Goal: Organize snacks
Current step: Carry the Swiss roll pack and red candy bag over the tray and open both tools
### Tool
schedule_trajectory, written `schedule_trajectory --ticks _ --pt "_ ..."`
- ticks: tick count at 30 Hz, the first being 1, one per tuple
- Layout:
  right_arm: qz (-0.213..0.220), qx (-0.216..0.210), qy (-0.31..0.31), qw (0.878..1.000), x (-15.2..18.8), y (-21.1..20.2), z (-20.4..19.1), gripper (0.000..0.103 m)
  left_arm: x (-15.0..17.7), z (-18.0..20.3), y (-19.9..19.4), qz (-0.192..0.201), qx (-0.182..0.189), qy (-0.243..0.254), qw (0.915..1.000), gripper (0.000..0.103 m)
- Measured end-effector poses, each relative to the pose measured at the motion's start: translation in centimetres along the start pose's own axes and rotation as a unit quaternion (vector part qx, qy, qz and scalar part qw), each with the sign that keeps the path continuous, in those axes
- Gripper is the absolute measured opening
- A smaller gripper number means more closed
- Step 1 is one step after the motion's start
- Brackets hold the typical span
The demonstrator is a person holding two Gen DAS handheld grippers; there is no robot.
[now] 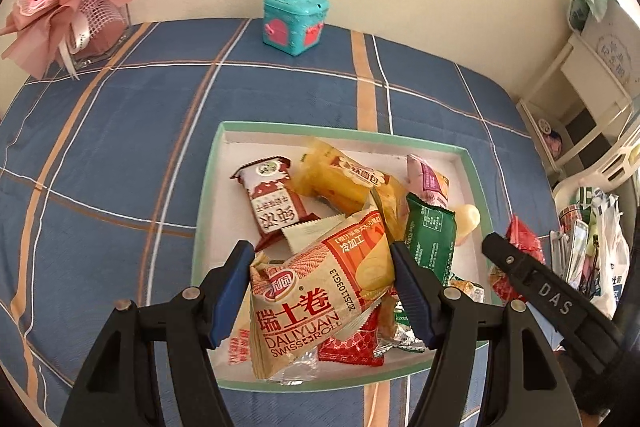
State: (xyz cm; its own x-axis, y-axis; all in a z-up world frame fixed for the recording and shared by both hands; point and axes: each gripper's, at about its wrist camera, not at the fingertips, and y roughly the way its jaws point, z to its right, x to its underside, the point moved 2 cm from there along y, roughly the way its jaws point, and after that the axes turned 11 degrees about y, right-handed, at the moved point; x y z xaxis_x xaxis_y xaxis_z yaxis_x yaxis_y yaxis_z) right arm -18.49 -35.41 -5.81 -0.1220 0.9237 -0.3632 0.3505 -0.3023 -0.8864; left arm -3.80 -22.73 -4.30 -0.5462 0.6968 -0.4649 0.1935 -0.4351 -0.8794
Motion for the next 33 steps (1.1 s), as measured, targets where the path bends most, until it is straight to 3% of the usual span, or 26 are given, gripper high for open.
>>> schedule_trajectory --ticks 23,33 --pt "-0.023 -0.004 -0.039 0.999 1.8 2.8 -2.8 0.070 -0.6 -0.7 1.3 -0.005 -0.003 -0.010 0.9999 0.071" --pt "-0.030 -0.010 -0.036 0.999 1.7 3.2 -2.6 0.071 -0.6 -1.3 1.7 -0.009 0.032 -0.037 0.9988 0.071"
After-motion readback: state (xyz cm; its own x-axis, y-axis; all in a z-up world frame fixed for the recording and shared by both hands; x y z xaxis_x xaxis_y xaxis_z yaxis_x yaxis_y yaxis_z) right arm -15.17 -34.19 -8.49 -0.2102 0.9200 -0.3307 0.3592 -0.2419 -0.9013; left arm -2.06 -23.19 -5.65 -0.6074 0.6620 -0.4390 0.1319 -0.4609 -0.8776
